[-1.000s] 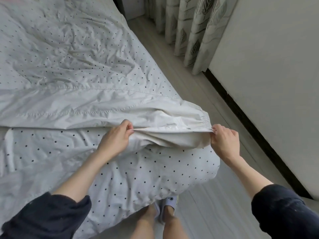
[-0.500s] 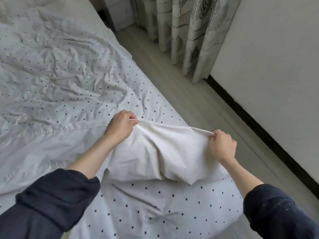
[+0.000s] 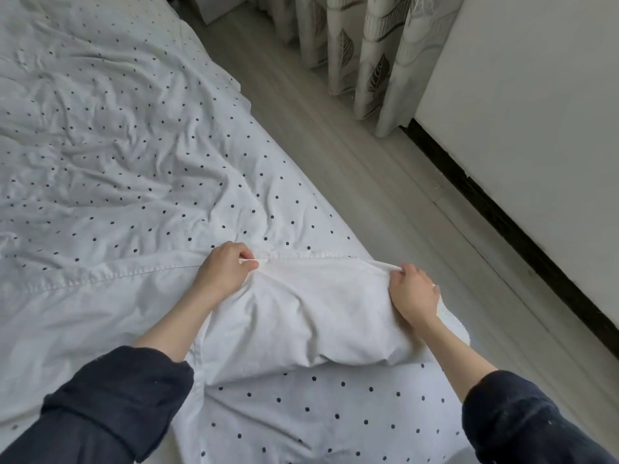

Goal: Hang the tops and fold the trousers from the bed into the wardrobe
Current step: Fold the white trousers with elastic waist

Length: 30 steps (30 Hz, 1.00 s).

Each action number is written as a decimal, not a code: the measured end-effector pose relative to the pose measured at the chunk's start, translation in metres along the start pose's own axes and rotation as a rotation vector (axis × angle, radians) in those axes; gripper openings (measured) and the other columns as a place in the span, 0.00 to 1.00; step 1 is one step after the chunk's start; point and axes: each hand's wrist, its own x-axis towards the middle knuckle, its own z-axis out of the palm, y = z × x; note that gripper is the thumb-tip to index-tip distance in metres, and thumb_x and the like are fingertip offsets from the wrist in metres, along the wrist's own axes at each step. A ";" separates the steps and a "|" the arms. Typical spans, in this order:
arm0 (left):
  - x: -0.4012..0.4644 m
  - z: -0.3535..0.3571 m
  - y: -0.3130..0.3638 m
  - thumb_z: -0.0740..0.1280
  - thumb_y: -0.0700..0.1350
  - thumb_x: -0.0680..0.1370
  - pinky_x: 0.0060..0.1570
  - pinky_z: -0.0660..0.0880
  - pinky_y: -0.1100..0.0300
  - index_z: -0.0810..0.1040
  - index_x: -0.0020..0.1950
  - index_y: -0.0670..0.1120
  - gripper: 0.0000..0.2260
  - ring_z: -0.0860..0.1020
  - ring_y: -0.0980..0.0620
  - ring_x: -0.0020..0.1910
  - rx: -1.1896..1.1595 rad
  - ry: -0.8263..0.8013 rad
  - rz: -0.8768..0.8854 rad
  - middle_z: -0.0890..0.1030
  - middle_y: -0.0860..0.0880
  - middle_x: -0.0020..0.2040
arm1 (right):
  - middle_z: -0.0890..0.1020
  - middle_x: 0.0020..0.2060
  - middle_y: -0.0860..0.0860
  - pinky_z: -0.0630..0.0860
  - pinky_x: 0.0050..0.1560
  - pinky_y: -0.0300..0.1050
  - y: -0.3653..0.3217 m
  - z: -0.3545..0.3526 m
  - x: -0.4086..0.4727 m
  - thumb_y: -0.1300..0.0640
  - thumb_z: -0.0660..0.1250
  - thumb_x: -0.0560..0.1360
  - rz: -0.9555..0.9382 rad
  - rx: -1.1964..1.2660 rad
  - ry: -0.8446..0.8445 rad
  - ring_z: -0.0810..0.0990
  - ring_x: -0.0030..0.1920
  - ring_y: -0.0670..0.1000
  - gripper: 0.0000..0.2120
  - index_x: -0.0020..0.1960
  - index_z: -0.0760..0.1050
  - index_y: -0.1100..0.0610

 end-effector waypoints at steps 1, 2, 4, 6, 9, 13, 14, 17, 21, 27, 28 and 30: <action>-0.003 -0.002 0.000 0.67 0.43 0.76 0.56 0.69 0.54 0.79 0.51 0.44 0.06 0.74 0.45 0.57 0.001 0.005 0.002 0.77 0.44 0.53 | 0.70 0.67 0.56 0.55 0.69 0.56 -0.008 -0.002 -0.004 0.54 0.52 0.80 -0.010 0.008 -0.014 0.63 0.70 0.55 0.19 0.68 0.67 0.57; -0.006 -0.005 -0.001 0.66 0.42 0.76 0.57 0.69 0.53 0.79 0.53 0.44 0.07 0.74 0.45 0.58 0.012 0.018 0.007 0.77 0.44 0.54 | 0.64 0.72 0.55 0.50 0.71 0.58 -0.018 -0.004 -0.010 0.51 0.51 0.80 -0.037 0.016 -0.037 0.57 0.73 0.54 0.21 0.72 0.63 0.55; -0.024 -0.013 -0.009 0.64 0.43 0.77 0.58 0.68 0.51 0.77 0.58 0.46 0.11 0.73 0.44 0.59 0.059 0.091 0.008 0.76 0.45 0.57 | 0.53 0.77 0.52 0.43 0.73 0.59 -0.047 -0.010 -0.035 0.47 0.51 0.81 -0.158 0.026 -0.124 0.47 0.76 0.51 0.25 0.76 0.55 0.52; -0.048 -0.015 -0.015 0.64 0.42 0.77 0.57 0.66 0.49 0.76 0.61 0.45 0.13 0.72 0.42 0.59 0.097 0.257 0.046 0.76 0.45 0.58 | 0.48 0.77 0.50 0.40 0.73 0.58 -0.075 -0.008 -0.066 0.44 0.50 0.81 -0.341 -0.005 -0.199 0.43 0.76 0.50 0.26 0.77 0.51 0.49; -0.096 -0.007 -0.031 0.64 0.44 0.73 0.47 0.70 0.48 0.77 0.56 0.45 0.13 0.74 0.41 0.50 0.153 0.522 0.135 0.78 0.44 0.52 | 0.47 0.77 0.49 0.38 0.72 0.60 -0.111 0.012 -0.117 0.43 0.50 0.80 -0.621 -0.075 -0.288 0.42 0.76 0.50 0.27 0.77 0.50 0.49; -0.160 0.020 -0.060 0.66 0.44 0.69 0.43 0.74 0.49 0.70 0.54 0.48 0.14 0.74 0.42 0.45 0.141 0.583 0.083 0.75 0.44 0.47 | 0.48 0.77 0.51 0.37 0.71 0.63 -0.122 0.052 -0.161 0.38 0.37 0.72 -0.744 -0.281 -0.257 0.43 0.76 0.52 0.37 0.77 0.48 0.55; -0.170 0.028 -0.063 0.70 0.41 0.68 0.43 0.75 0.50 0.68 0.54 0.48 0.18 0.76 0.41 0.45 0.100 0.560 0.049 0.75 0.43 0.48 | 0.47 0.77 0.51 0.38 0.71 0.63 -0.120 0.056 -0.163 0.39 0.39 0.74 -0.726 -0.298 -0.232 0.43 0.76 0.52 0.35 0.77 0.47 0.56; -0.197 0.042 -0.066 0.74 0.38 0.64 0.39 0.76 0.53 0.67 0.56 0.47 0.25 0.78 0.43 0.43 0.042 0.545 0.010 0.77 0.44 0.48 | 0.49 0.77 0.54 0.43 0.72 0.64 -0.117 0.058 -0.169 0.50 0.57 0.78 -0.754 -0.238 -0.138 0.46 0.77 0.54 0.32 0.77 0.46 0.55; -0.230 0.052 -0.086 0.74 0.38 0.61 0.36 0.75 0.55 0.70 0.54 0.48 0.25 0.79 0.47 0.40 0.124 0.569 -0.046 0.78 0.48 0.45 | 0.66 0.71 0.61 0.57 0.67 0.69 -0.133 0.069 -0.182 0.60 0.69 0.65 -1.221 -0.277 0.067 0.65 0.70 0.63 0.39 0.72 0.58 0.52; -0.278 0.088 -0.128 0.80 0.45 0.59 0.29 0.74 0.58 0.76 0.43 0.47 0.18 0.79 0.49 0.33 0.061 0.483 -0.213 0.78 0.50 0.37 | 0.74 0.64 0.60 0.52 0.68 0.67 -0.150 0.093 -0.198 0.61 0.63 0.71 -1.776 -0.533 0.145 0.70 0.67 0.60 0.19 0.62 0.76 0.54; -0.290 0.099 -0.135 0.80 0.45 0.59 0.30 0.75 0.58 0.77 0.43 0.47 0.18 0.79 0.50 0.33 0.033 0.469 -0.225 0.78 0.51 0.38 | 0.76 0.63 0.60 0.53 0.67 0.67 -0.150 0.101 -0.202 0.61 0.58 0.72 -1.844 -0.588 0.147 0.72 0.66 0.61 0.19 0.60 0.77 0.55; -0.309 0.116 -0.146 0.80 0.44 0.59 0.31 0.75 0.60 0.77 0.44 0.47 0.19 0.79 0.51 0.34 -0.038 0.447 -0.208 0.78 0.51 0.39 | 0.78 0.60 0.60 0.52 0.68 0.68 -0.148 0.112 -0.206 0.61 0.55 0.74 -1.950 -0.729 0.149 0.74 0.64 0.61 0.18 0.59 0.78 0.56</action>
